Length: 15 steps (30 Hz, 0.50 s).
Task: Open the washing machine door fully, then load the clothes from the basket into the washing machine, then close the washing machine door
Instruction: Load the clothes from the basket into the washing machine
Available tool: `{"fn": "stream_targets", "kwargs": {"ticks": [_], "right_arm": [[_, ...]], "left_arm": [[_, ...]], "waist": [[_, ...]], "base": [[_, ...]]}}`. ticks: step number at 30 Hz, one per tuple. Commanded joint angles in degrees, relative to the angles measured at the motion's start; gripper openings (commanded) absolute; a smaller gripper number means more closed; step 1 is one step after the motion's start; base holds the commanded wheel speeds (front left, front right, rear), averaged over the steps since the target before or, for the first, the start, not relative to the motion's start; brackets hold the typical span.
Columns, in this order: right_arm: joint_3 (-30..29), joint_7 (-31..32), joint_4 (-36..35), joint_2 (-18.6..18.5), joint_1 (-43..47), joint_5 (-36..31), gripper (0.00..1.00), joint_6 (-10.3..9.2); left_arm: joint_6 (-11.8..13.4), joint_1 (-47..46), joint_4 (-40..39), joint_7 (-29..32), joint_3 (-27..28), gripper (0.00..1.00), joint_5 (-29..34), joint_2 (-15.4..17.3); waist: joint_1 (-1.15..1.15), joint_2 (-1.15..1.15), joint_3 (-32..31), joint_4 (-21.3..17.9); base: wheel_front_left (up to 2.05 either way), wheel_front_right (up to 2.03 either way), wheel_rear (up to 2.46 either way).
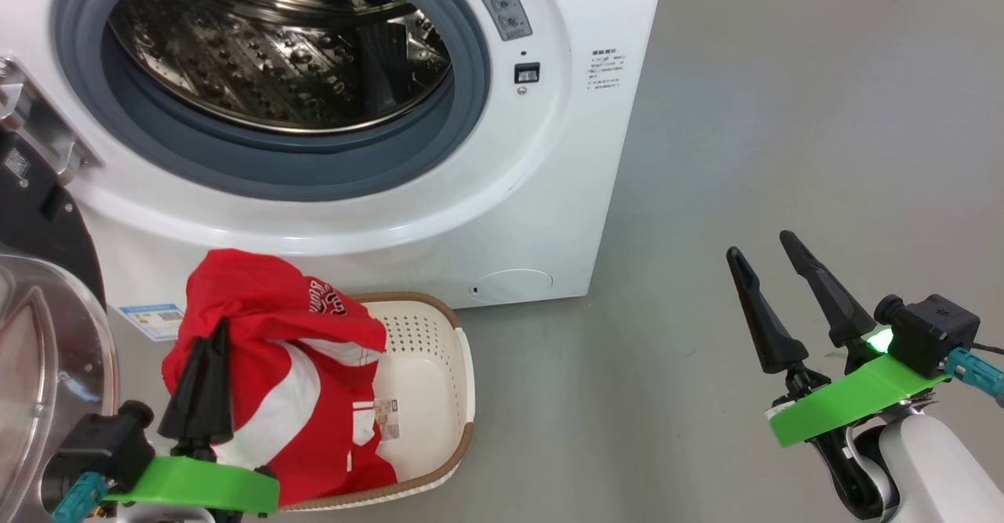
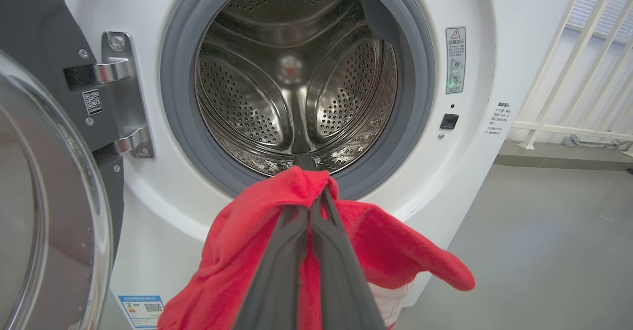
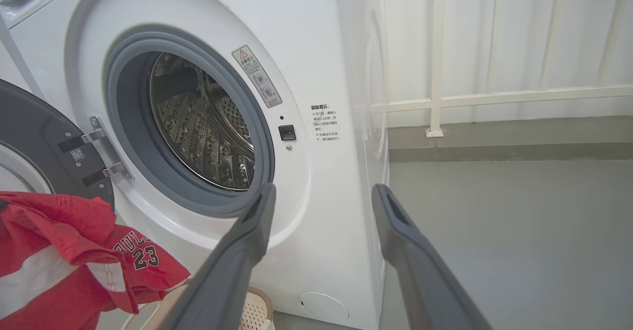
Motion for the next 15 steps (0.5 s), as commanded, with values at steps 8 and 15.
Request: {"fn": "stream_targets", "kwargs": {"ticks": [8, 15], "right_arm": [[0.4, -0.27, -1.45, -0.98, 1.48, 0.49, 1.0, 0.09], [0.73, -0.27, -1.44, -1.4, 1.53, 0.51, 1.0, 0.09]], "left_arm": [[0.88, -0.1, -3.81, -0.5, 1.34, 0.0, 0.34, 1.11], [0.98, 0.0, -4.78, -0.42, 0.74, 0.0, 0.17, 0.95]], "waist": [[0.0, 0.0, -0.61, 0.75], [0.0, 0.0, -0.8, 1.07]], "base": [[0.0, 0.0, 0.0], [0.0, 0.0, 0.0]]}}
